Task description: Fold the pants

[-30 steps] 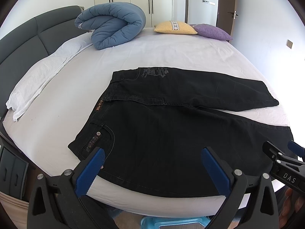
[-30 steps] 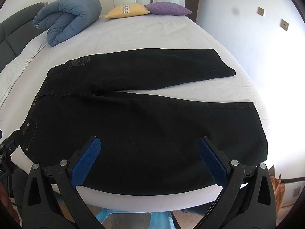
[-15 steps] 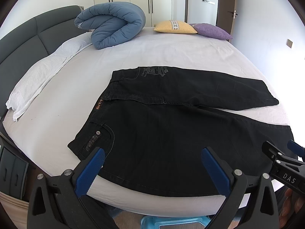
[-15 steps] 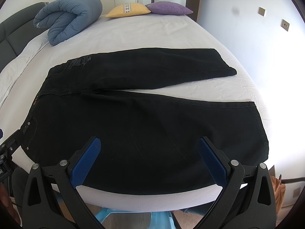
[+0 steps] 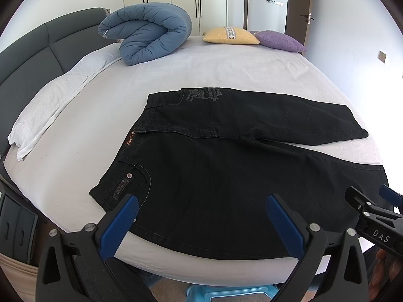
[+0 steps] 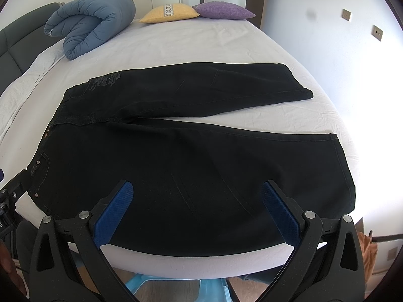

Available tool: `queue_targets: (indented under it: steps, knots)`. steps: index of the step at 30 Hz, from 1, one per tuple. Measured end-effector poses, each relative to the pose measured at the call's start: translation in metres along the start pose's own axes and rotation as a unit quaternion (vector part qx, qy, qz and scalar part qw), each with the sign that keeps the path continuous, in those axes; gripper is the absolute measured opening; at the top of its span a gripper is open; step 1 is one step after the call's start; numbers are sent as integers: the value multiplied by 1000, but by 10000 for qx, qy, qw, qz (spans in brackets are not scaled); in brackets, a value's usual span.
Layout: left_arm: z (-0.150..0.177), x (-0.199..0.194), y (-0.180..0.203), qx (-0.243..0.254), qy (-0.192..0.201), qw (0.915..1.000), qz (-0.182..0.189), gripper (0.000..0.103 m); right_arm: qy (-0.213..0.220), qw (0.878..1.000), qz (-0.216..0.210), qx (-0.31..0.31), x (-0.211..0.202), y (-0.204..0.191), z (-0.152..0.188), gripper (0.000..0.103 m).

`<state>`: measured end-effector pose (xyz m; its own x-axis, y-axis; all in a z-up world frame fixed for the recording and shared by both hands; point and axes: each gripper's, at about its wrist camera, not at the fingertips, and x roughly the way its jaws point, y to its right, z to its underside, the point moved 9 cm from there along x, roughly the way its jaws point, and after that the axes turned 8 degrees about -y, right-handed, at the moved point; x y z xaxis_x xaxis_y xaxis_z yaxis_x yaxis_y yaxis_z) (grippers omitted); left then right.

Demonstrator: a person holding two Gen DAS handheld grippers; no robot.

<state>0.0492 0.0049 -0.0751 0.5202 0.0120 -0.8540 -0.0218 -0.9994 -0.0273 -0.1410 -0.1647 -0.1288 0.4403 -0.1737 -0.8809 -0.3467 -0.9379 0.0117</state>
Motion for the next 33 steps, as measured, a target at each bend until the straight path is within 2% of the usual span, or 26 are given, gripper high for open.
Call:
queue_targets:
  steps: [27, 33]
  knots:
    - [3, 1, 0, 26, -20, 10000, -15, 103, -26, 10000, -20, -19, 1, -5, 2, 103]
    - [-4, 1, 0, 142, 199, 9997, -65, 103, -16, 9999, -72, -93, 2, -4, -1, 103]
